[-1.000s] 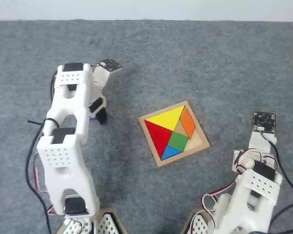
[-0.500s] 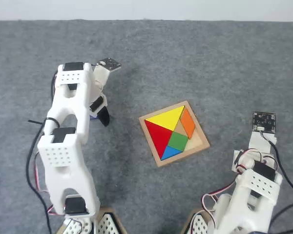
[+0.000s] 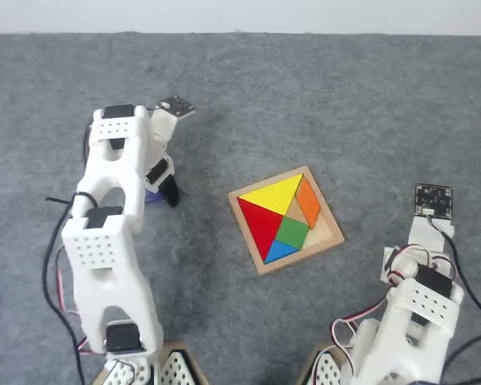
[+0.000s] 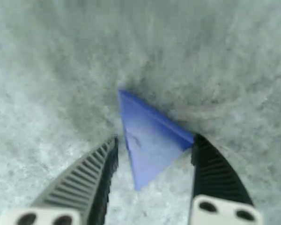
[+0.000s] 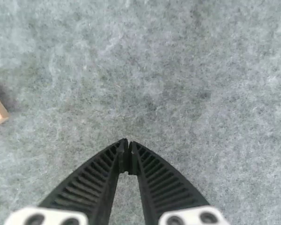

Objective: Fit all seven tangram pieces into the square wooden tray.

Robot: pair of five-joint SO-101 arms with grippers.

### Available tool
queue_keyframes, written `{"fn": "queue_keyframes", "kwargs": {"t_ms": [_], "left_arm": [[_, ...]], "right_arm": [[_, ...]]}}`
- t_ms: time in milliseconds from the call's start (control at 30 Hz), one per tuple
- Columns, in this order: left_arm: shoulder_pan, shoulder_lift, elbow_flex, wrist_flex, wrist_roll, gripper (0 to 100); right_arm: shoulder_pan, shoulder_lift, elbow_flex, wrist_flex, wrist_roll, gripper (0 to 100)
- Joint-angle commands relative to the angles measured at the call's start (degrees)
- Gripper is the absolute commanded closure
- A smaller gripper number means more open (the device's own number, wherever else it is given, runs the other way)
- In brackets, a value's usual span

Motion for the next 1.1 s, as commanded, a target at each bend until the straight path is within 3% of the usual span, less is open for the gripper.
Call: {"fn": "queue_keyframes", "kwargs": {"t_ms": [0,133,300,567,733,833,933,1067], "left_arm": [[-0.44,1.05,-1.80,-0.44,0.09,75],[-0.18,3.43,-4.44,2.81,-0.26,76],[3.78,2.73,-1.01,6.24,-0.97,89],[10.81,-12.66,16.66,-1.23,0.26,98],[11.43,-28.57,26.95,-3.96,1.05,97],[9.14,-35.96,26.68,-6.42,7.91,91],[9.23,-37.89,26.51,-9.76,12.31,79],[12.31,-33.93,26.51,-14.24,15.91,77]], "right_arm": [[-0.13,-1.10,-2.20,-0.75,-0.53,99.0],[-0.13,-1.10,-2.20,-0.75,-0.44,99.0],[-0.13,-1.19,-2.20,-0.92,-0.53,99.0],[-0.22,-1.19,-2.20,-0.92,-0.53,99.0],[-0.31,-1.10,-2.20,-0.92,-0.44,99.0],[-0.40,-1.19,-2.20,-0.92,-0.44,99.0],[-0.40,-1.27,-2.20,-0.92,-0.53,99.0],[-0.48,-1.19,-2.20,-0.84,-0.53,99.0]]}}
